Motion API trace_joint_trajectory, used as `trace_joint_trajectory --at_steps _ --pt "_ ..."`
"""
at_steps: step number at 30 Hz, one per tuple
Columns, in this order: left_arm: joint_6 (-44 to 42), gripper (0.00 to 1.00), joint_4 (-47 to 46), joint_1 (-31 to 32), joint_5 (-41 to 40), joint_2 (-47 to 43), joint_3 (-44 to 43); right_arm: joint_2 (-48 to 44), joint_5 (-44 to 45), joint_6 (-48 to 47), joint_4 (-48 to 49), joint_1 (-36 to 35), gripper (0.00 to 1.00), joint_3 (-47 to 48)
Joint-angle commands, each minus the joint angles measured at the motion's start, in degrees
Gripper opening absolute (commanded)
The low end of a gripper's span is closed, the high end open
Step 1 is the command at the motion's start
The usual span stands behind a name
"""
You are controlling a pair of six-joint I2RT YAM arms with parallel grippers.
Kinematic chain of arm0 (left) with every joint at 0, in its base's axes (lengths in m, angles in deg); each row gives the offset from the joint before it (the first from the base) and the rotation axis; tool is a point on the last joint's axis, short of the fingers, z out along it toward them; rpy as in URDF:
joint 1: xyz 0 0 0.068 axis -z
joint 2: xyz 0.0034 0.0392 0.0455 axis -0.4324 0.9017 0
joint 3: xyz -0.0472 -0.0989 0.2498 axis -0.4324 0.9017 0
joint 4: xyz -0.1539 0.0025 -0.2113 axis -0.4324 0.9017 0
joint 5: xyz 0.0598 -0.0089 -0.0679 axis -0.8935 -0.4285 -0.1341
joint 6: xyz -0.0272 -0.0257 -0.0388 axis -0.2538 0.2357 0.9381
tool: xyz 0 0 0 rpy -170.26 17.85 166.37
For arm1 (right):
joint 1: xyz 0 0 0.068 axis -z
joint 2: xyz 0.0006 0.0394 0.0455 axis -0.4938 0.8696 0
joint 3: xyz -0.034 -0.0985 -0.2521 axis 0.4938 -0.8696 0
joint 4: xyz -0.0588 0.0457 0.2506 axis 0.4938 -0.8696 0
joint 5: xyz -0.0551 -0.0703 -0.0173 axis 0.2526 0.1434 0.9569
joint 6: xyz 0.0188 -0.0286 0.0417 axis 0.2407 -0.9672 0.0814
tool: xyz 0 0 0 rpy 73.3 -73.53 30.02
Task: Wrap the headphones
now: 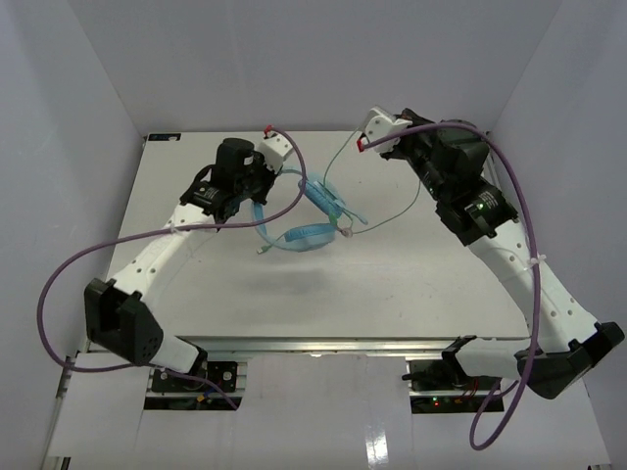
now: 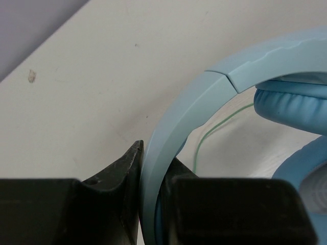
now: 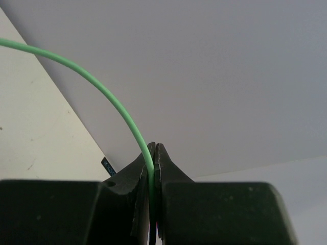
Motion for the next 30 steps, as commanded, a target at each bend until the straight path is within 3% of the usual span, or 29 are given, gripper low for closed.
trace_joint_trajectory --at_steps 1,4,10,14,19,25,27,30 --pt "3.9 0.0 -5.5 0.2 13.1 -10.4 -0.7 2.5 -10.8 11.0 5.4 9.9 0.08 2.0" --pt "6.2 0.0 -5.4 0.2 16.6 -13.2 -1.3 4.4 -18.2 15.4 4.2 11.9 0.08 2.7" --pt "12.8 0.0 -7.2 0.2 23.2 -14.9 -6.4 12.5 -39.0 38.0 -0.5 14.1 0.08 8.2" --pt "18.7 0.0 -8.1 0.2 26.1 -13.2 -11.7 18.6 -53.4 51.0 2.1 14.4 0.08 8.6" --pt "25.9 0.0 -9.9 0.2 27.1 -10.7 -17.0 22.2 -62.5 65.0 14.5 14.5 0.08 4.2" --pt "32.6 0.0 -11.4 0.2 24.5 -7.7 -23.3 23.9 -68.5 73.3 22.8 15.9 0.11 0.1" --pt "33.4 0.0 -11.6 0.2 23.7 -6.6 -24.2 24.3 -70.8 77.3 26.9 16.3 0.13 -1.5" --pt "36.8 0.0 -12.0 0.2 22.0 -3.5 -28.0 24.9 -74.7 87.1 40.8 16.6 0.22 -5.2"
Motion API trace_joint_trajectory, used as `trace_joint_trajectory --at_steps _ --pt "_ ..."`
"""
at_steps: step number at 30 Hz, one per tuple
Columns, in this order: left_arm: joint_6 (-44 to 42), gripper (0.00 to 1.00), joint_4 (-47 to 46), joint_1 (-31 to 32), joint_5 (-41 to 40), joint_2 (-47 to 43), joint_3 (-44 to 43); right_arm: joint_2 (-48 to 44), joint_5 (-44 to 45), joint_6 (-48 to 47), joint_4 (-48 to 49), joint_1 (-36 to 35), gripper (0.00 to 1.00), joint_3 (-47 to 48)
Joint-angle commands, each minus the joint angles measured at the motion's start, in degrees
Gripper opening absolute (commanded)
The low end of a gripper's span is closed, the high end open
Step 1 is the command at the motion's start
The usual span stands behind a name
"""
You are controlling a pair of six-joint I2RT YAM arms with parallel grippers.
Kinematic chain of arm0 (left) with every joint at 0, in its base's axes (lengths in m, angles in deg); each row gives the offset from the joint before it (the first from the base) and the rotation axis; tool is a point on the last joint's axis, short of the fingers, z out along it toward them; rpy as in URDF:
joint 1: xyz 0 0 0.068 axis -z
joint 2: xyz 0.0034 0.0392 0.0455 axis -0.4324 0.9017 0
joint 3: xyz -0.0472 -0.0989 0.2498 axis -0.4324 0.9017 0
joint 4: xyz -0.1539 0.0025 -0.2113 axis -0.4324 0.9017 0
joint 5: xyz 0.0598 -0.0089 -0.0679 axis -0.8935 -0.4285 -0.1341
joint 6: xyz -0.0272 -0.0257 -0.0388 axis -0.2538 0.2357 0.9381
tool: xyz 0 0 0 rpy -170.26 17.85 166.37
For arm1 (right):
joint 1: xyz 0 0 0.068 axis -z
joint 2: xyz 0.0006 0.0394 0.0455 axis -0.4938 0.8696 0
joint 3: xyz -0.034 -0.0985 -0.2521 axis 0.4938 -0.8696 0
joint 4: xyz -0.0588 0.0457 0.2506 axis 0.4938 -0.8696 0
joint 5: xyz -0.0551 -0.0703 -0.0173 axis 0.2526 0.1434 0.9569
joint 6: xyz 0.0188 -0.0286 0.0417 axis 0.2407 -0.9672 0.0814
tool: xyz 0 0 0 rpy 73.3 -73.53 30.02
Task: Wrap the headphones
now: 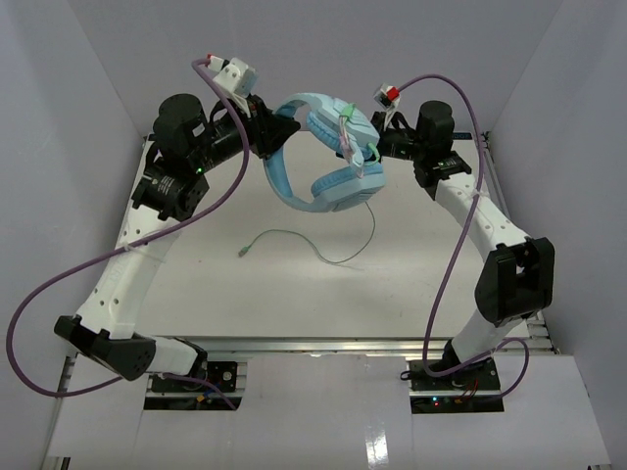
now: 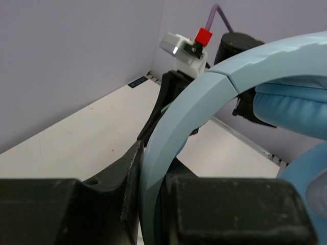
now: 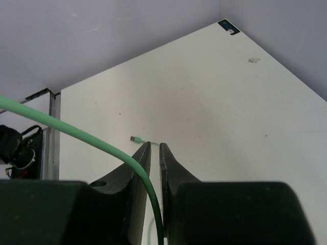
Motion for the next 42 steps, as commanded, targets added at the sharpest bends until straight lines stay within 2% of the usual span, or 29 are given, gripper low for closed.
trace_joint_trajectory --at_steps 1,5,9,16,22,31,36,42 --pt "9.3 0.0 -5.4 0.1 -1.8 1.6 -6.9 1.0 -8.2 18.3 23.7 0.9 0.24 -4.8" --pt "12.8 0.0 -7.3 0.1 -4.2 4.1 -9.0 2.9 -11.0 35.2 43.3 0.8 0.3 -8.9" --pt "16.5 0.0 -8.3 0.1 -4.3 8.5 -13.7 5.7 -11.7 45.2 54.9 0.0 0.36 -10.2" --pt "19.3 0.0 -8.0 0.1 -4.6 12.9 -19.7 9.2 -11.8 52.5 64.9 -4.4 0.36 -9.1" --pt "17.0 0.0 -6.7 0.1 -11.0 13.0 -22.3 8.4 -11.8 58.1 78.5 -8.6 0.4 -17.0" --pt "14.2 0.0 -5.0 0.1 -24.1 14.7 -26.5 1.0 -12.9 53.9 82.1 -14.5 0.44 -28.3" --pt "11.6 0.0 -6.0 0.0 -31.6 14.8 -26.4 -4.3 -12.5 48.5 76.9 -16.1 0.47 -32.3" --pt "10.1 0.0 -8.0 -0.4 -35.8 15.5 -26.2 -8.5 -11.6 45.4 74.1 -19.4 0.49 -34.9"
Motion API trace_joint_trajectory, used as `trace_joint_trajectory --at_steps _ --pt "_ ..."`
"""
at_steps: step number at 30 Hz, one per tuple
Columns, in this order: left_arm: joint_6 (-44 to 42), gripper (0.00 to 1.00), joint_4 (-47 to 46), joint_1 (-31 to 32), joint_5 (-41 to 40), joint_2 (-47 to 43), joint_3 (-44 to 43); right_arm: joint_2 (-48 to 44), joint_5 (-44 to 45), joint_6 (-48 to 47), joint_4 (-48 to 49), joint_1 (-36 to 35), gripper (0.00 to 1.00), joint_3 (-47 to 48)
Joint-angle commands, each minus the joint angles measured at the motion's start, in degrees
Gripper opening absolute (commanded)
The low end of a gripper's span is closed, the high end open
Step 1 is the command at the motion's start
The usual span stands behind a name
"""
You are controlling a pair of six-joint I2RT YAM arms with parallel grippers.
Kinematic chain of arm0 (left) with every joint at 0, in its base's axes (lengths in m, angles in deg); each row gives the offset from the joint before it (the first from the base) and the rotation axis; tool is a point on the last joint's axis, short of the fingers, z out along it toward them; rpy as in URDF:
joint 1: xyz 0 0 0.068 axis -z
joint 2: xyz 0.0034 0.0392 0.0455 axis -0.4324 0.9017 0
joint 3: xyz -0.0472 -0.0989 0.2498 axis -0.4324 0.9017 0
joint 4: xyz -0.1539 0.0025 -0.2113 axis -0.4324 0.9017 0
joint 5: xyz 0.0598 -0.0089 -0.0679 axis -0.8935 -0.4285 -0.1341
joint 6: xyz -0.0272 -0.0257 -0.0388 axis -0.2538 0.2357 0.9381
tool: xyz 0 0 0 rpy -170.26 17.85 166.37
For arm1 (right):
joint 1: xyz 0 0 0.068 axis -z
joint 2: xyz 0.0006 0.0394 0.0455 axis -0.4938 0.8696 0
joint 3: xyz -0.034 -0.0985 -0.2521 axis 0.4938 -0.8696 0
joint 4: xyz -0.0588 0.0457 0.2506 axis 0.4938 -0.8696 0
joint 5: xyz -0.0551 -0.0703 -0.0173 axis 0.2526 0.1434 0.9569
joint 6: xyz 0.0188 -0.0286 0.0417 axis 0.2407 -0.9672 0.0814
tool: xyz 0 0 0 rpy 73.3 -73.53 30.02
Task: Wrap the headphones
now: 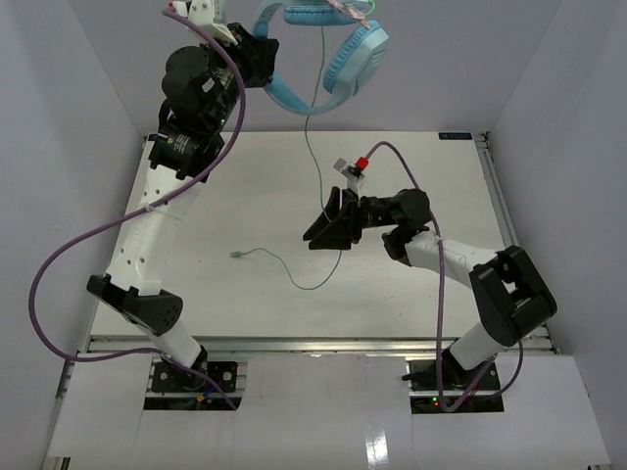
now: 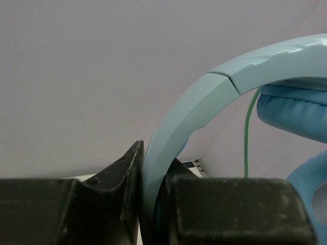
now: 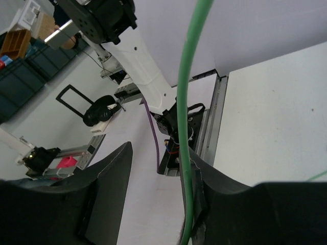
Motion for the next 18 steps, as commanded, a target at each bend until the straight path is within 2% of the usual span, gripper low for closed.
trace_joint_trajectory --at_steps 1,12,18 --pt "0.1 0.0 -5.0 -0.4 -6.4 -0.6 -2.0 -3.1 0.9 -5.1 10.2 -2.8 0.49 -1.6" --pt "-1.5 0.0 -5.7 -3.7 -10.0 3.0 -4.4 -9.0 2.1 -7.4 8.3 -6.9 0.49 -5.2" --pt "-4.2 0.0 -6.3 -4.7 -12.9 5.3 -3.6 -9.4 2.1 -12.0 1.2 -7.6 0.42 -4.5"
